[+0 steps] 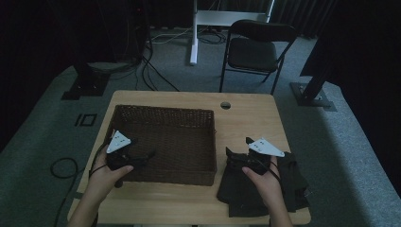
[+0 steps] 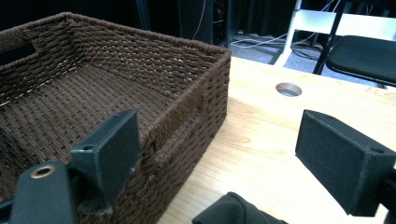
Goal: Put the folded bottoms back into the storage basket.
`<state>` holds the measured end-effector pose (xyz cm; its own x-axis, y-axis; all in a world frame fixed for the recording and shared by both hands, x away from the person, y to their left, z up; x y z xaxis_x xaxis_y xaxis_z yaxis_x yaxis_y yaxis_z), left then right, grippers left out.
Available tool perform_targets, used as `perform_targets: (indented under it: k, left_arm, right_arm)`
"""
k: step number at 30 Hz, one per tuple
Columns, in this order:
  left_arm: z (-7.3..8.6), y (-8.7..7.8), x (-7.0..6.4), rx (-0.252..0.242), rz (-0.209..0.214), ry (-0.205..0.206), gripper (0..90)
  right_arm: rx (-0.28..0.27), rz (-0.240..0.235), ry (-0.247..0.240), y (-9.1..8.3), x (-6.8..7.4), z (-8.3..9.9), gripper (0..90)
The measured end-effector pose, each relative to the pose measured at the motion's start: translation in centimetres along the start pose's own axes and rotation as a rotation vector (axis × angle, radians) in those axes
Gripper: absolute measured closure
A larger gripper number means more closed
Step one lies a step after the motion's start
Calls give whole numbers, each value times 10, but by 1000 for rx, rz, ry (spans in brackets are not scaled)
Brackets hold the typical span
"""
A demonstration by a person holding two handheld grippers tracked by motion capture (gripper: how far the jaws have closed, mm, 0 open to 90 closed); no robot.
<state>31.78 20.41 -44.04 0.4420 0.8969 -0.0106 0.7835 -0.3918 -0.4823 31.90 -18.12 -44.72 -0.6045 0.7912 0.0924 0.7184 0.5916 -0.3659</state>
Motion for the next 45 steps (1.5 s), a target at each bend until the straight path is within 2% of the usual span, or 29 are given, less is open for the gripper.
perform_targets:
  k: [16,27,36,42,45]
  left_arm:
    - [-5,18,-32,4,65,38,156]
    - [-11,29,-64,1,132,68,156]
    - [-11,38,-86,7,174,83,156]
    - [-12,43,-106,3,214,97,156]
    - [-14,45,-114,4,217,113,156]
  right_arm:
    - [2,59,17,-22,-23,16,136]
    - [-5,106,38,-42,-42,26,136]
    - [1,141,27,-55,-53,35,136]
    - [8,162,23,-62,-60,41,136]
    - [9,171,26,-66,-63,43,136]
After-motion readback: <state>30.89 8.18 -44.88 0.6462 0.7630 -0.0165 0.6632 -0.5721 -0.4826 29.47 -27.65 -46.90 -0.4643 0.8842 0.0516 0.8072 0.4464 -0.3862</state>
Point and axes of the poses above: each handheld gripper's, and its own axes: y roughly forward along the jaws, z roughly out of its underside, x roughly to its left, the point moved 3 cm from there along y, roughly forward along the jaws, and after that the axes turned 9 degrees about -z, right-handed, at the moved point
